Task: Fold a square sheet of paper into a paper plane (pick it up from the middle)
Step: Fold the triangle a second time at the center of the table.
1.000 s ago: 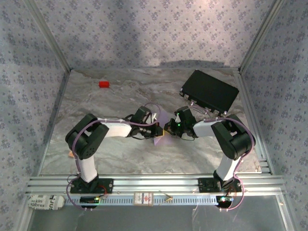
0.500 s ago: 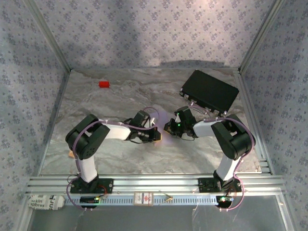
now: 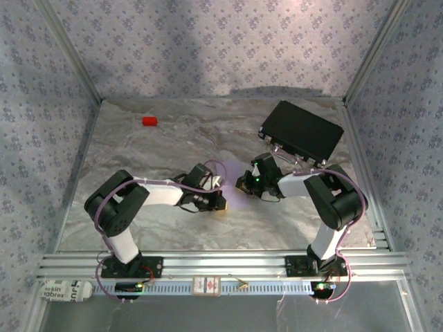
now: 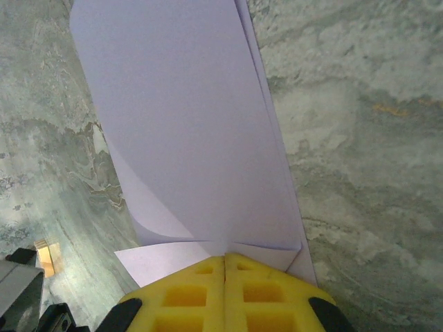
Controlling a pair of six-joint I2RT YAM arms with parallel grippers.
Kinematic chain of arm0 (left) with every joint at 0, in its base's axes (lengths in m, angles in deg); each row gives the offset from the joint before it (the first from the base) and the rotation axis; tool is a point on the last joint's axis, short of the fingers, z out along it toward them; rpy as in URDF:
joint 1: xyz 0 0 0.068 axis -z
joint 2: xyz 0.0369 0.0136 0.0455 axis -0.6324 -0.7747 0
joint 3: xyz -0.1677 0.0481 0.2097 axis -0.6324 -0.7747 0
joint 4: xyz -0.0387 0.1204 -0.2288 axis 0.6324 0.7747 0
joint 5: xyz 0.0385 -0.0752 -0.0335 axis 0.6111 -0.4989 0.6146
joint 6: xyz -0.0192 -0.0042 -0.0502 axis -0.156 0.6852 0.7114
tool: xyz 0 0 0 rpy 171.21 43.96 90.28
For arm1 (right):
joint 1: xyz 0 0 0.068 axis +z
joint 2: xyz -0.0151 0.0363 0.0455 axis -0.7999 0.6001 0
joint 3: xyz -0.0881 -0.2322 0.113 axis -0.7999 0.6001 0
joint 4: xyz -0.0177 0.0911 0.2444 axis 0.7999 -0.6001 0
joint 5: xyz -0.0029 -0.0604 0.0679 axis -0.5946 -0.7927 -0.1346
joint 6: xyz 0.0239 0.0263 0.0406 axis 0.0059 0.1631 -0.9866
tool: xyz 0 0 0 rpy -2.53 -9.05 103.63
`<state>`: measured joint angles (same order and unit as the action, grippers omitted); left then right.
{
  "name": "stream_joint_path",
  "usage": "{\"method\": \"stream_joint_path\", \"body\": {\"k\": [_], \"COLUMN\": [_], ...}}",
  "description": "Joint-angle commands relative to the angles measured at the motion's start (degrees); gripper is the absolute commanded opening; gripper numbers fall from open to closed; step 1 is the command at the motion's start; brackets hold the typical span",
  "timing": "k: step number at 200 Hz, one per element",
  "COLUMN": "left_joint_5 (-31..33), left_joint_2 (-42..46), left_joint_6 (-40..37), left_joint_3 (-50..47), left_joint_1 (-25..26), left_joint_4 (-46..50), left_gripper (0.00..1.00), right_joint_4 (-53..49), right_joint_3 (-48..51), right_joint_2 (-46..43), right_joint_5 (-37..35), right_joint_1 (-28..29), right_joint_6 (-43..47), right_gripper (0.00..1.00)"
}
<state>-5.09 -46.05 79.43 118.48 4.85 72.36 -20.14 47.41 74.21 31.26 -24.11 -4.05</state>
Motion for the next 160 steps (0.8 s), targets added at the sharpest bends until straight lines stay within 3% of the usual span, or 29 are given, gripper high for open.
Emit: {"method": "stream_joint_path", "body": {"k": [1,42,75,104,160], "left_joint_5": [0.71,1.84,3.92,1.64,-1.34], "left_joint_2": [1.92,9.85,13.57,10.0,-0.58], "left_joint_6": [-2.56,-2.14,-1.99,-1.75,-6.68], "left_joint_3": [-2.14,-1.38,1.22,5.39,14.48], "left_joint_1": [0.76,0.74,-1.77,-4.98,-5.3], "left_joint_4": [7.07,5.52,4.88,3.82,9.75], "left_gripper": [0.03,0.01,0.01,0.02,0.02], "right_joint_4": [-5.31,-2.66,-6.54,-12.28,-16.99], "right_joint_3": [1.65,-0.26,-1.52,0.29,4.01], "right_joint_2": [-0.15,-1.51,-7.62,-13.49,-18.27], "right_joint_5": [-3.91,-0.14,-3.42,-7.54,-7.36], "right_joint_1": [-0.45,0.14,0.77,0.25,0.33], "right_joint_6": [1.19,3.28,5.46,5.89,4.18], "right_gripper": [0.0,0.0,0.09,0.22,0.26]}}
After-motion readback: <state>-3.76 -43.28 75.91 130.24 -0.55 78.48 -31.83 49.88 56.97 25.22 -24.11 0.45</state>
